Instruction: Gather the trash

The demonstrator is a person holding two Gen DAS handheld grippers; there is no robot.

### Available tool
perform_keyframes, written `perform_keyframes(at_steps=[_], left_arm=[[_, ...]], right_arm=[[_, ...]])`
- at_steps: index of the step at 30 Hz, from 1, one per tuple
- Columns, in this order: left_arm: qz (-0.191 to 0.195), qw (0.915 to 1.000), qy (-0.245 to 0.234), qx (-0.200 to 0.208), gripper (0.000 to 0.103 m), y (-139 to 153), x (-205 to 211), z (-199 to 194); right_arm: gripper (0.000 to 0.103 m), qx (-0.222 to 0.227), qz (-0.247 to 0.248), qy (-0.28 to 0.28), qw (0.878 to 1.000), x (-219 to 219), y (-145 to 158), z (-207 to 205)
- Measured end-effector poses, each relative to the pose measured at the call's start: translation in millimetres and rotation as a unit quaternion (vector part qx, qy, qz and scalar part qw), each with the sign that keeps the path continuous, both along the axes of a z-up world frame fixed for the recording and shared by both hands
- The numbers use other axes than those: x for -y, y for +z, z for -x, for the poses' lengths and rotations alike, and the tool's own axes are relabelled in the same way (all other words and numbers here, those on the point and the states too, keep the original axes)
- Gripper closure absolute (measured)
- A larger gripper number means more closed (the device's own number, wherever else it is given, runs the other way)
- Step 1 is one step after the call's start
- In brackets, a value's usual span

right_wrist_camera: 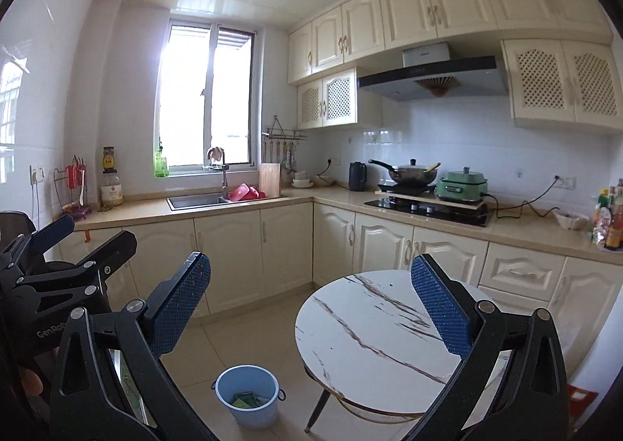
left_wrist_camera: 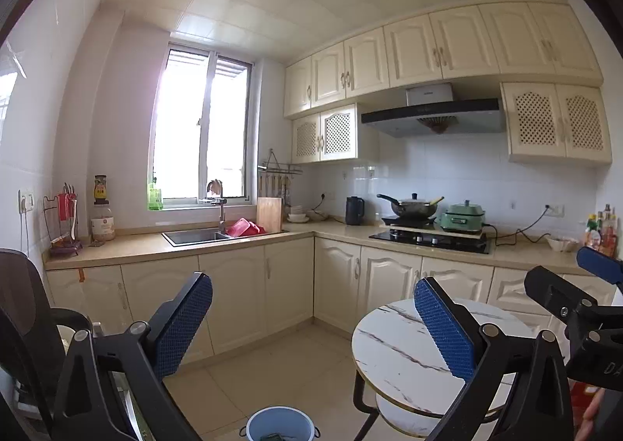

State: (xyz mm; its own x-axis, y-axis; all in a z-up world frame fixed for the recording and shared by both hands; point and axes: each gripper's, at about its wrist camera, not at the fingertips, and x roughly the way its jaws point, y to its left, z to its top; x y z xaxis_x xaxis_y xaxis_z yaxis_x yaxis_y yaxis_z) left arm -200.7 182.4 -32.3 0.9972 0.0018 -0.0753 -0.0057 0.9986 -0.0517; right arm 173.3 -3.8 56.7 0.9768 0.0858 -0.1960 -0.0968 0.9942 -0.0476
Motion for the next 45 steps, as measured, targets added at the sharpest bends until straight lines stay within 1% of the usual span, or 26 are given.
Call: perform_keyframes(at_steps=[1, 4, 5, 6, 7, 8, 10, 13, 14, 16, 20, 22, 23, 25, 28, 45], left_arm=[[-0.004, 1.0000, 0.001, 0.002, 0.001, -1.1, -0.6, 12.5], [-0.011, 0.9999, -0.004, 0.004, 0.001, -1.3, 1.2, 28.0], [-0.010, 0.9999, -0.005, 0.006, 0.001, -1.5, 1.4, 32.3], [-0.010, 0.9999, -0.004, 0.009, 0.001, 0.3, 2.4, 26.5], [-0.011, 0.9999, -0.003, 0.011, 0.001, -0.5, 1.5, 36.0], [-0.014, 0.9998, -0.002, 0.011, 0.001, 1.8, 3.4, 24.5], [-0.016, 0.9998, -0.001, 0.013, 0.001, 1.1, 2.0, 28.3], [-0.016, 0.9998, 0.000, 0.013, 0.001, 2.8, 2.8, 14.6], [-0.016, 0.9998, 0.001, 0.011, 0.001, 6.9, 6.4, 4.2], [-0.016, 0.9998, 0.002, 0.012, 0.001, 6.8, 5.9, 5.9], [-0.018, 0.9998, 0.002, 0.011, 0.001, 12.8, 12.0, -11.7], [-0.018, 0.9998, 0.002, 0.012, 0.001, 11.4, 12.2, -9.3], [-0.018, 0.9998, 0.002, 0.011, 0.001, 14.4, 13.3, -18.1], [-0.017, 0.9998, 0.000, 0.011, 0.001, 13.0, 12.8, -17.0], [-0.016, 0.9998, -0.005, 0.012, 0.001, 19.5, 12.5, -28.7], [-0.020, 0.9998, -0.003, 0.009, 0.001, 31.2, 7.9, -40.9]], right_arm=[[0.000, 0.001, 0.000, 0.001, 1.000, -1.1, 2.3, 3.9], [0.000, 0.000, 0.009, -0.004, 1.000, -5.4, 5.6, 9.5], [0.000, 0.001, 0.011, -0.005, 1.000, -6.1, 6.3, 11.8], [0.000, 0.002, 0.010, -0.006, 1.000, -5.6, 6.7, 14.4], [0.000, 0.003, 0.008, -0.007, 1.000, -5.3, 6.7, 17.2], [0.000, 0.004, 0.006, -0.008, 1.000, -5.5, 7.0, 18.3], [0.000, 0.004, 0.003, -0.016, 1.000, -0.8, 6.8, 17.4], [0.000, 0.004, -0.002, -0.020, 1.000, 1.3, 6.9, 18.5], [0.000, 0.004, -0.003, -0.021, 1.000, 1.7, 6.7, 19.1], [0.000, 0.005, -0.002, -0.027, 1.000, 1.6, 5.6, 21.0], [0.000, 0.007, -0.002, -0.027, 1.000, 2.1, 4.8, 22.5], [0.000, 0.007, -0.003, -0.028, 1.000, 2.6, 4.1, 22.8], [0.000, 0.007, -0.003, -0.027, 1.000, 2.9, 4.3, 23.1], [0.000, 0.007, -0.004, -0.028, 1.000, 4.7, 4.5, 23.2], [0.000, 0.006, -0.004, -0.027, 1.000, 5.2, 3.5, 24.2], [0.000, 0.000, -0.003, -0.022, 1.000, 8.9, 1.2, 20.2]])
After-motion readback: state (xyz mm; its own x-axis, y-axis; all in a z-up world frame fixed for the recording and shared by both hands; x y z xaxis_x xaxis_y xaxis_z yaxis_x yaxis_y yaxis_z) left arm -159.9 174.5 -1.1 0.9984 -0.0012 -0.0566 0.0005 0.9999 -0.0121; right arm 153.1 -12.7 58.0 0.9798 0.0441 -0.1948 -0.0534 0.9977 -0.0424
